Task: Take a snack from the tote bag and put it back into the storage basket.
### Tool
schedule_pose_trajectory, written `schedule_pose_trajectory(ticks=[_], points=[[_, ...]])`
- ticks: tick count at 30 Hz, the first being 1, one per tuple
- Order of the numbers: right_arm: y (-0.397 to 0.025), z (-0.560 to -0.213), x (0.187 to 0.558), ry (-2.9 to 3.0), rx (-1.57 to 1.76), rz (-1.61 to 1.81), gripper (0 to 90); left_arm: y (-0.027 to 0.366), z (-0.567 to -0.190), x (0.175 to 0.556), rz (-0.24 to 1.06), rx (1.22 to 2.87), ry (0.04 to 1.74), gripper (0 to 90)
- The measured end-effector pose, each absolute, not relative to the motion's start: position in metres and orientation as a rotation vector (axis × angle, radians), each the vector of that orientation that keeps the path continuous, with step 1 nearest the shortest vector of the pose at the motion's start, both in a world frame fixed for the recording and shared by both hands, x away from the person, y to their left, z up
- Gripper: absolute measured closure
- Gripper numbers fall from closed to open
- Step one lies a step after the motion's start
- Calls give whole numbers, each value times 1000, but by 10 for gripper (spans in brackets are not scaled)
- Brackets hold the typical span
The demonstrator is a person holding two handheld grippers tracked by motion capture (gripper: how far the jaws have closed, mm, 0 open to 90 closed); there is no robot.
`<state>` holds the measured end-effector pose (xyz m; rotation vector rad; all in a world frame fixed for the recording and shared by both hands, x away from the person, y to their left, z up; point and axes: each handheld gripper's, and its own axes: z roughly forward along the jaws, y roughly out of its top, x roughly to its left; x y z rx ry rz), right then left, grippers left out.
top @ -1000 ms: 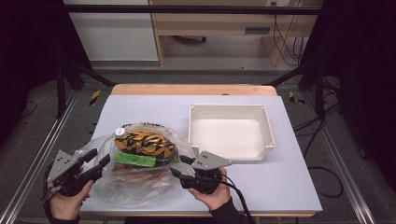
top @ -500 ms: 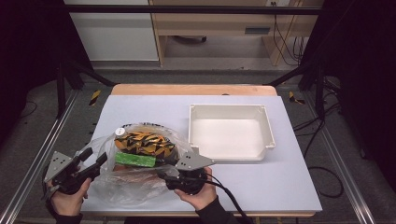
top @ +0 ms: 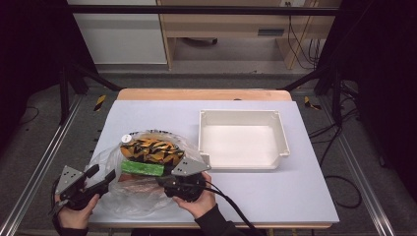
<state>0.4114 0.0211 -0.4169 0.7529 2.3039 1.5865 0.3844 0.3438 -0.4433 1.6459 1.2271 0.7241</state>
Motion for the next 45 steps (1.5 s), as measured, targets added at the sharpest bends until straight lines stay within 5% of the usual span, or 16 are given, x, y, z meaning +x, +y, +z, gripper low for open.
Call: schedule_pose_trajectory(ticks=[23, 31, 45], points=[[50, -430, 423, 2292, 778, 1563, 529, 341, -460, 388, 696, 1708, 1236, 336], [51, -430, 424, 2254, 729, 1485, 719, 341, -460, 389, 684, 1700, 1238, 336], [42, -405, 415, 2148, 640, 1547, 748, 341, -461, 389, 689, 1700, 1241, 336]])
